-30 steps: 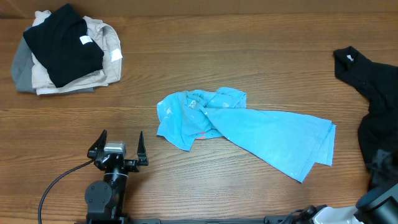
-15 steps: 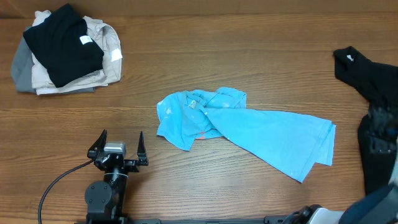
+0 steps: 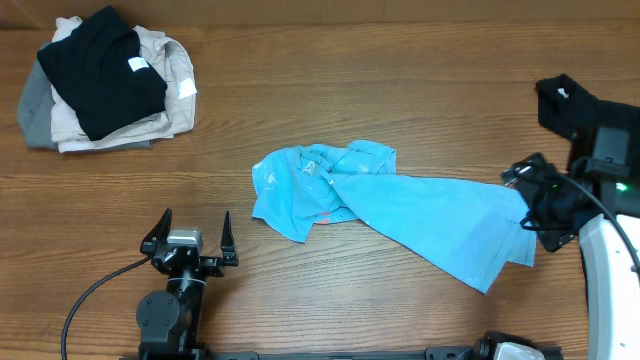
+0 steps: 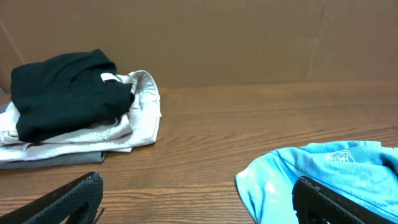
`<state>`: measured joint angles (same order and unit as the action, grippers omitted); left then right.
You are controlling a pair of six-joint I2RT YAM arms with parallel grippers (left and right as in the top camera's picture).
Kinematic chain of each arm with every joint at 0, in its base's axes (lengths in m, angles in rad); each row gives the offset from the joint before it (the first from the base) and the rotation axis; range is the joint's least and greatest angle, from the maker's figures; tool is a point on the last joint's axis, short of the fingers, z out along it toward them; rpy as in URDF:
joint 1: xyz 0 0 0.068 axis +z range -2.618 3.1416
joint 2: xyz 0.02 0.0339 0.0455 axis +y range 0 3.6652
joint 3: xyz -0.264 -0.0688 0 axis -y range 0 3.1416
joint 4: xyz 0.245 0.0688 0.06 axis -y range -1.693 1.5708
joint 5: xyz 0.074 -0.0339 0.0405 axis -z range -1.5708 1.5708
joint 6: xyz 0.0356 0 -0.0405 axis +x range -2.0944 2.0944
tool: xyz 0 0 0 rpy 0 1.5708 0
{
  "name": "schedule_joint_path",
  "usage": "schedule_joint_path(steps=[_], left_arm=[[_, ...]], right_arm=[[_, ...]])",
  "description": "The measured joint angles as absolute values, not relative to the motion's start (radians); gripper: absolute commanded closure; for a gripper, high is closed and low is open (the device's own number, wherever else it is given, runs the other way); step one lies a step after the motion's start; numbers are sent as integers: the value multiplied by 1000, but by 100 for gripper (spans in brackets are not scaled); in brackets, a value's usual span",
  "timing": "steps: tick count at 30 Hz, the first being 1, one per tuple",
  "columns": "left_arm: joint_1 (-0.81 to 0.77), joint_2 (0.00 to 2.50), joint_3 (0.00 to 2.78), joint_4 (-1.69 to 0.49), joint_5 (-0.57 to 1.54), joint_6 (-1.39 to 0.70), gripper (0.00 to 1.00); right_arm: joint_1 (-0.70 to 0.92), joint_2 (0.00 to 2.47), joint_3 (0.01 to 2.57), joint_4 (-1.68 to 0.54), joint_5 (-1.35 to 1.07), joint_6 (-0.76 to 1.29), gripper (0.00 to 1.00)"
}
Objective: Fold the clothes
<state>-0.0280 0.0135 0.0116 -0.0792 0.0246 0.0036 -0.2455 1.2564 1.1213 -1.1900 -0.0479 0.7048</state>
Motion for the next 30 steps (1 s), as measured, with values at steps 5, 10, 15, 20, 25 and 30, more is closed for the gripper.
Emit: schedule_joint_path(steps=[5,10,15,20,25,30], left_arm=[[-28,14,12,-80,25,4,0],[-28,14,12,-79,25,4,0],[-28,14,12,-79,25,4,0],[-28,14,12,-79,25,4,0],[-28,14,12,-79,25,4,0],[-28,14,11,-68,75,-75,0]], right_arm=[[-236,1272,1071,-1153,-35,685,0],[-236,1274,1056,-1125,-35,680,0],[-236,1274,1053,-1131,-36,680,0],[-236,1274,1053,-1145,-36,680,0],[-236,1274,1053,-1145,-36,680,0],[-236,1274,1053,-1158,-36,680,0]])
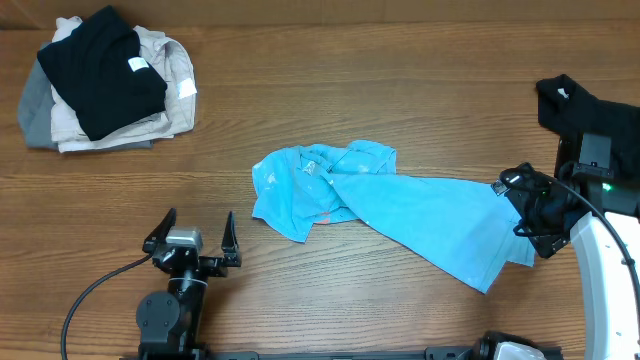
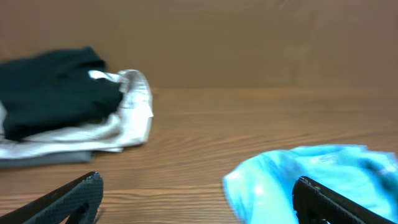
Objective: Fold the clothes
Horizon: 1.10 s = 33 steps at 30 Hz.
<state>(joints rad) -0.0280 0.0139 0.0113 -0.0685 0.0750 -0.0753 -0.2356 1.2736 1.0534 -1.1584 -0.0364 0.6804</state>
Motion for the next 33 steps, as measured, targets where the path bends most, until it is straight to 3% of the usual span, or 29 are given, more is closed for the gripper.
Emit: schedule_joint_path(steps=[8,17,23,29,33], left_arm=[[-28,14,10,-38,375,-364,0],[-28,67,89,-209,453,-416,0],[-28,333,291,-358,430,-352,0],[-28,762,604,-661,432,-192,0],[-28,1028,671,-707,498,-150,0]], right_arm=[[-236,1274,1053,-1159,-36,680,0],[-236,1274,1053,-1159,-36,680,0],[-236,1274,1052,-1151,-36,680,0],[-236,1274,1050,-1153,-36,680,0],[-236,1274,1050,-1151,-36,680,0]])
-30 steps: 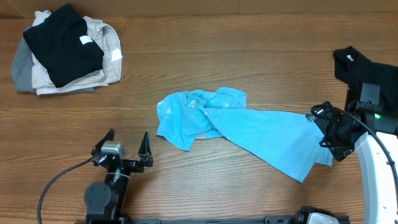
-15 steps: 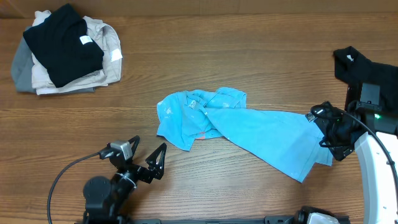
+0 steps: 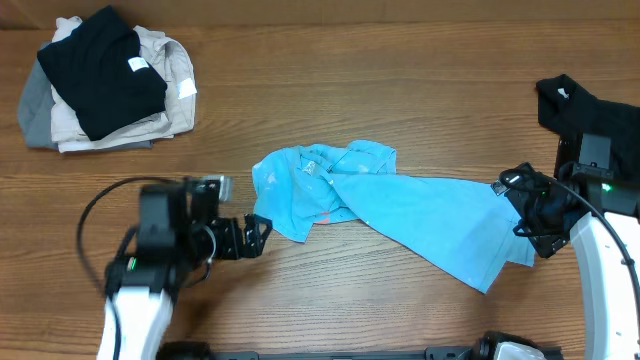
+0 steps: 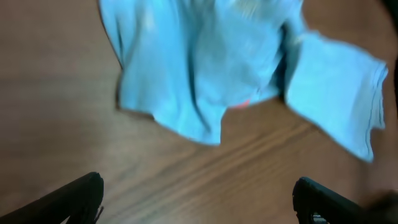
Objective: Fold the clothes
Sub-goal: 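Reach the left gripper to the polo's left side and grasp it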
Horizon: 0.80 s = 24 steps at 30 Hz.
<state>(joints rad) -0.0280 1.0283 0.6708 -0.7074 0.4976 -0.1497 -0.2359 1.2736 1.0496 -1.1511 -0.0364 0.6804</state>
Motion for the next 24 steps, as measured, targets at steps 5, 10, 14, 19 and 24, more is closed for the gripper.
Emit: schedule_joint_path(steps=[5,10,14,19,24], left_arm=[[-29,1294,673,-682,554,-150,0],[-56,1447,703,-680,508,-185,0],[-96,1497,770,-654,425,-196,0],[-152,1516,845,-548,285,-204,0],[-167,1518,854,-516,214,-207,0]], right_arm=[[-236,1274,1050,-1151,-36,680,0],[-236,1274,1049,-1149,-36,680,0],[-236,1274,1049,-1138,-36,680,0],[-236,1274,1049,-1137,-36,681,0],[-236,1274,1049,-1137,-36,680,0]])
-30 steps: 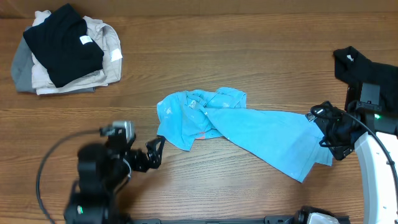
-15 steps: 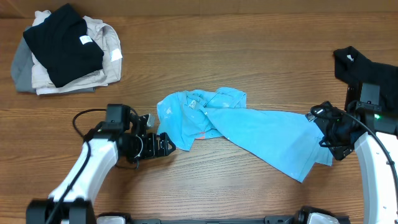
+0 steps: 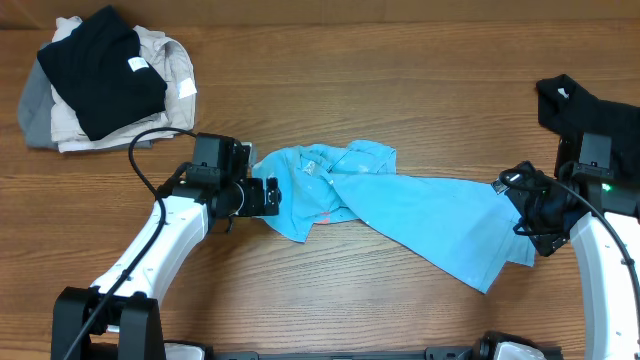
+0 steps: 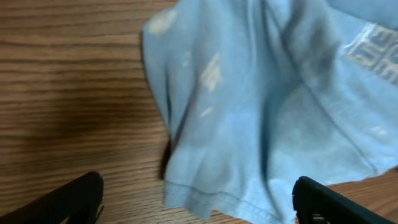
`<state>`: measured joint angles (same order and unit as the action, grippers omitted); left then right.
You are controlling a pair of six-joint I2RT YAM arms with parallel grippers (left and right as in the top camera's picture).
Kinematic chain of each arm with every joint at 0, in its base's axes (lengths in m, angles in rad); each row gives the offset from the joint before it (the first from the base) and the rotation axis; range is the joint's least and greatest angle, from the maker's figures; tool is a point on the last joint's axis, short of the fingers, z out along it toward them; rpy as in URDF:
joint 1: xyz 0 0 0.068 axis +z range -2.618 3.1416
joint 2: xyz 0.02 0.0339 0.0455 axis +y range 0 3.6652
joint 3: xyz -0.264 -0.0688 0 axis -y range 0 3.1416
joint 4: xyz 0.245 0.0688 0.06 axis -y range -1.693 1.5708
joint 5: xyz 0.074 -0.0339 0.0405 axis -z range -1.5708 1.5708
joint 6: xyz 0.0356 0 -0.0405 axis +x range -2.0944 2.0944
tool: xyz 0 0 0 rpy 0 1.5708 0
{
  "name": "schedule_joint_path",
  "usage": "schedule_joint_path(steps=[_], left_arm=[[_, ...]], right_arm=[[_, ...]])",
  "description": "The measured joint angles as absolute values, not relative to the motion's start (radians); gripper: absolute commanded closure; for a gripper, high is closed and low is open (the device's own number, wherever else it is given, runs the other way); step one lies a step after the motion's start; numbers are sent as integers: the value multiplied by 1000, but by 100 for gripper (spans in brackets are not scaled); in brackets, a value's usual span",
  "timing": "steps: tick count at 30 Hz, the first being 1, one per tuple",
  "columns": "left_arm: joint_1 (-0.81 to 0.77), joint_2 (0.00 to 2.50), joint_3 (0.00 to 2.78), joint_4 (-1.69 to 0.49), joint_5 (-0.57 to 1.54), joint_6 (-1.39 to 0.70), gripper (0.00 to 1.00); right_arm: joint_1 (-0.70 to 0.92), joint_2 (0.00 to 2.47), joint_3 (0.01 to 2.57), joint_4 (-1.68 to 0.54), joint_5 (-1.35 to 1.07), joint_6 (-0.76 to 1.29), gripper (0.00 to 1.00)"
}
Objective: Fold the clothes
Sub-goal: 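Reach the left gripper to the polo's left side and grasp it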
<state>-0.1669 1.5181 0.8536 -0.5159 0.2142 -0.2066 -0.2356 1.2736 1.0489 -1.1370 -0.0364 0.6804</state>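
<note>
A crumpled light-blue shirt (image 3: 400, 205) lies across the middle of the table, its right part spread out flat. My left gripper (image 3: 268, 196) is at the shirt's left edge. In the left wrist view it (image 4: 196, 208) is open wide, and the blue shirt (image 4: 261, 106) with its stitched hem lies between and ahead of the dark fingers (image 4: 65, 200). My right gripper (image 3: 532, 208) sits over the shirt's right end. Its jaws are hidden by the arm.
A pile of folded clothes (image 3: 105, 80), black on beige on grey, sits at the far left corner. A black garment (image 3: 570, 105) lies at the far right behind the right arm. The left arm's cable loops over the wood table (image 3: 350, 80).
My left gripper was just off the shirt's lower left corner and is now higher up, against the shirt's left edge, still open. The right arm and the shirt have not moved.
My left arm first sat parked at the table's front edge, gripper open and facing the clothes pile. Then it was stretched out near the shirt's lower left corner, and now it is at the left hem. The right gripper stayed at the shirt's right end throughout.
</note>
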Motion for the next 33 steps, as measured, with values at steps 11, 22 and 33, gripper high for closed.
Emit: schedule_joint_path(steps=[11,22,33], left_arm=[[-177,1541,854,-492,202,-200,0],[-221,1671,858,-435,216,-176,2],[-221,1687,858,-443,216,-165,62]], right_arm=[[-236,1274,1049,-1135,-36,681,0],[-236,1274,1049,-1133,-36,680,0],[-236,1274,1049,-1127,-36,680,0]])
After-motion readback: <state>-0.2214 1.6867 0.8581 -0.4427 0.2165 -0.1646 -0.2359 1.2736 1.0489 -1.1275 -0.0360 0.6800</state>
